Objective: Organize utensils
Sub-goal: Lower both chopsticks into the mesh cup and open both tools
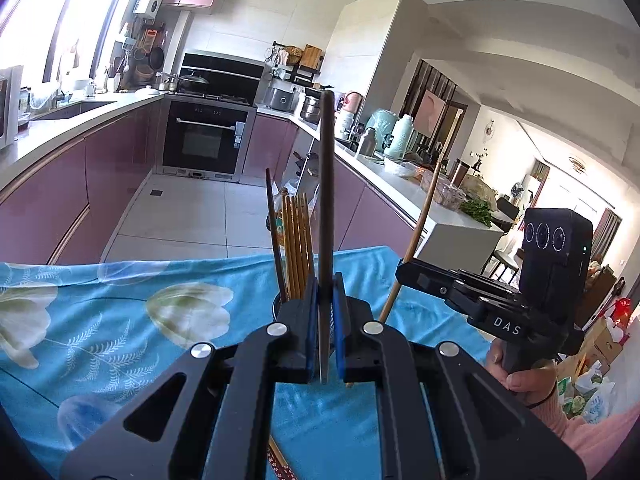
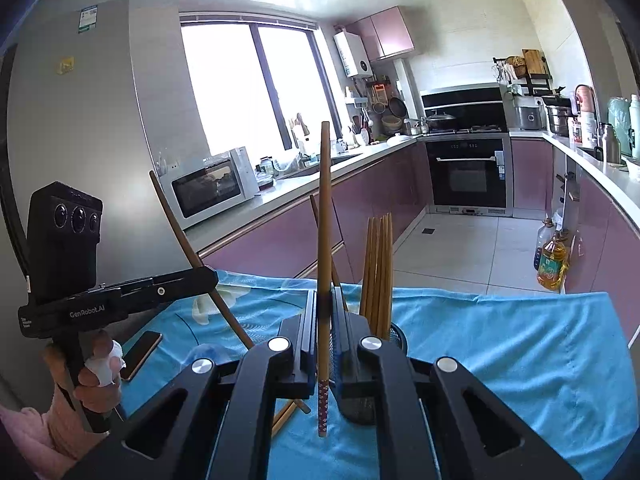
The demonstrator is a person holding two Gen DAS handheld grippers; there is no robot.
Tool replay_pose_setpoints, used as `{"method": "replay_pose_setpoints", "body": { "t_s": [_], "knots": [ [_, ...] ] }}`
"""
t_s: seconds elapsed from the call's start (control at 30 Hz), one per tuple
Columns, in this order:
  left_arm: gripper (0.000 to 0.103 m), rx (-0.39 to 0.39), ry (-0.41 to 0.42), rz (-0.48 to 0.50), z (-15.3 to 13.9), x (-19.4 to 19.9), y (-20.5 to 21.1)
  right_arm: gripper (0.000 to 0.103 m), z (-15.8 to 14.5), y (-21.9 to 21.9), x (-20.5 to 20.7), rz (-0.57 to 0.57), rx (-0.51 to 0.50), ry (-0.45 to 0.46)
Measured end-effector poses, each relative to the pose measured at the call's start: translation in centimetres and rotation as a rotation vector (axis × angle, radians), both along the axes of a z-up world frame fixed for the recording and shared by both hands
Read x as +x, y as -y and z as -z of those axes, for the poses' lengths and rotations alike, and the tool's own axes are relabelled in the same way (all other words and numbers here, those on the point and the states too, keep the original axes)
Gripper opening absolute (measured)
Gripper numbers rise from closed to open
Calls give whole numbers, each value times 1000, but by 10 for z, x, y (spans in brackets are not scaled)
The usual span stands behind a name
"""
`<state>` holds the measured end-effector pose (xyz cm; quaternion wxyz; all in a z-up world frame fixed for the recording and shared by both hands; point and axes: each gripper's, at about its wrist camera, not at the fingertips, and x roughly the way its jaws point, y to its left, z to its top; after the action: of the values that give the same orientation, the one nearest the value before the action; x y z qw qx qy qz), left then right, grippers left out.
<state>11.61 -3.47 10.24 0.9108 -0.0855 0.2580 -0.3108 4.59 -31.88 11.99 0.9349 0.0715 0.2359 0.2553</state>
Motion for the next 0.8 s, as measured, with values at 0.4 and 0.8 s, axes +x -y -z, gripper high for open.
{"method": "replay_pose_setpoints", "body": {
  "t_s": [0.4,0.8],
  "knots": [
    [8,13,57,-8,-25,9,10,6,-16,-2,13,3,-2,42],
    [8,58,63,-28,-28,19,20,6,-20,-5,31,27,-6,60]
  ]
}}
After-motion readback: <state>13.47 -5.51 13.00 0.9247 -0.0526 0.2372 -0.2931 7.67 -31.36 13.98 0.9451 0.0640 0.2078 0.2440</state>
